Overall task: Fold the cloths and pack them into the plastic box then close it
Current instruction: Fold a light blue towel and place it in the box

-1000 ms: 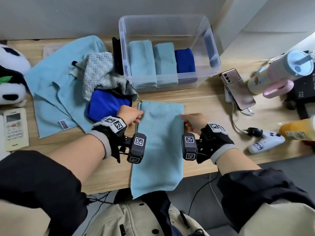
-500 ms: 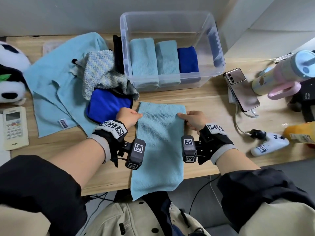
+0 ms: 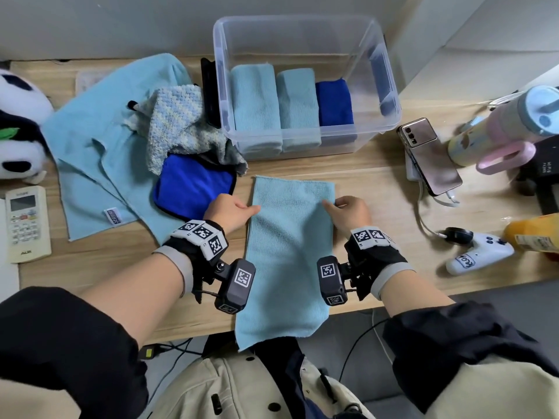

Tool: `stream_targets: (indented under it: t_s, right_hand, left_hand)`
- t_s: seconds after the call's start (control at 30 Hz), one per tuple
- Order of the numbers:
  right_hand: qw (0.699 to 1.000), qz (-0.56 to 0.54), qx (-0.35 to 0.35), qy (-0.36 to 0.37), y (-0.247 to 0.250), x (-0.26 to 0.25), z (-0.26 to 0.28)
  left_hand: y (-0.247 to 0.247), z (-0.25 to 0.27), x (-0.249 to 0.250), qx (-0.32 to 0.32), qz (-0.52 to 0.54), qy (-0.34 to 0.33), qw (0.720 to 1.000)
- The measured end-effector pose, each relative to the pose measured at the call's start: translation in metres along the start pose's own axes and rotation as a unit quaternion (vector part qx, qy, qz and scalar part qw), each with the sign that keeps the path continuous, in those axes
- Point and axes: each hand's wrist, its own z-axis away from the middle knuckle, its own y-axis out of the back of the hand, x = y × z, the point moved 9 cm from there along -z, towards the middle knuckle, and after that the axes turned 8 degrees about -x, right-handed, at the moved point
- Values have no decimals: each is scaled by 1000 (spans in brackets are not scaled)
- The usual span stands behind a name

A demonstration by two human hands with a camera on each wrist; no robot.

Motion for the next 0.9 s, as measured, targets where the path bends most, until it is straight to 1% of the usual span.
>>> stream_targets:
  t_s: [0.07, 0.13, 0.23, 0.27, 0.33, 0.37, 0.43, 0.53, 0.67, 0.77, 0.9]
  right_hand:
    - [1000, 10, -16, -4, -3, 5, -1]
    - [1000, 3, -5, -1, 1, 4, -2]
    - [999, -22, 37, 8, 12, -5, -6]
    - [998, -36, 49, 9, 14, -8, -7]
    - [996, -71, 59, 7, 16, -10, -8]
    - [994, -86, 60, 7, 16, -10, -7]
    - [993, -95, 64, 15, 17, -10, -2]
    - [995, -42, 79, 48, 21, -9, 14]
    - [997, 27, 42, 67, 5, 9, 29]
    - [996, 59, 11, 63, -9, 22, 36]
    - [996, 66, 1, 59, -14, 26, 39]
  left_hand:
    - [-6, 2, -1, -21, -21, -2, 1000]
    - [-11, 3, 0, -29, -30, -8, 999]
    - [-6, 1, 8, 4, 5, -12, 1000]
    - [-6, -2, 10, 3, 26, -9, 1000]
    - [-9, -9, 15, -23, 61, 2, 998]
    - [-10, -10, 16, -34, 70, 4, 997]
    - [-9, -8, 18, -36, 70, -3, 997]
    - [-10, 0, 10, -36, 48, -11, 998]
    - [-33, 17, -12, -94, 42, 24, 994]
    - [-38, 26, -19, -77, 33, 26, 996]
    - [-39, 35, -25, -60, -2, 29, 998]
